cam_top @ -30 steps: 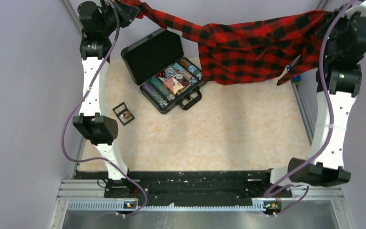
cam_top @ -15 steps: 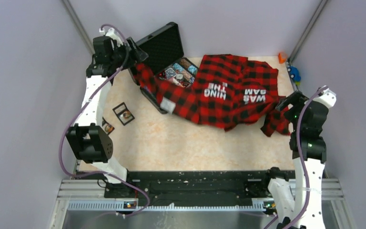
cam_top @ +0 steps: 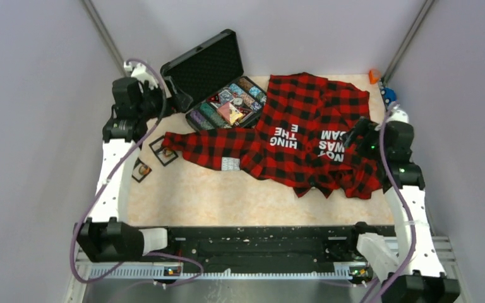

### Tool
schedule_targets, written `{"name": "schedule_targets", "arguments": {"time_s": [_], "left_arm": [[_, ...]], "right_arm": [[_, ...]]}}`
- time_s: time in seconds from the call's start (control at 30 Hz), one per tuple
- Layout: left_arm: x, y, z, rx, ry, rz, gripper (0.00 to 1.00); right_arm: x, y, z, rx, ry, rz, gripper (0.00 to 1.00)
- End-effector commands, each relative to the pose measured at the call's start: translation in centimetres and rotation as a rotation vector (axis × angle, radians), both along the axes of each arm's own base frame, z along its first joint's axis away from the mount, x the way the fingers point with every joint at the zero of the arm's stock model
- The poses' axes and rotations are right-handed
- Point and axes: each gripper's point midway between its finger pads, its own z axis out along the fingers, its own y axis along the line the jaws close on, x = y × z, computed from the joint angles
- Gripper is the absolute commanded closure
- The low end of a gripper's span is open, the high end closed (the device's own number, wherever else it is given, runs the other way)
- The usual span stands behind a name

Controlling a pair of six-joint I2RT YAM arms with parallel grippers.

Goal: Pin the brooch onto the clothing

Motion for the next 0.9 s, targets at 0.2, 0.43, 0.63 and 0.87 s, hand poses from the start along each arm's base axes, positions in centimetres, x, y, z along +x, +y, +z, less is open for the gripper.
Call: {"name": "schedule_targets", "arguments": {"time_s": [0.2,0.43,0.63,0.87], "left_arm": [[-7.4,0.2,-7.6,0.113,0.143,-0.059,0.06],[-7.9,3.6,-10.2,0.229,0.146,0.089,0.06],[-8.2,3.7,-10.8,0.234,0.156,0.091,0.06],[-8.3,4.0,-11.0,0.245,0.158,0.103,0.06]], "right_arm": [[-3.8,15.5,-8.2,-0.133,0.153,0.492,0.28],[-6.9,22.4,-13.8,-0.337,0.192,0.655,0.34],[-5.4,22.7,-16.5,-0.494,0.206,0.566,0.33],[-3.7,21.8,-18.0,-0.595,0.208,0.471,0.42]]}}
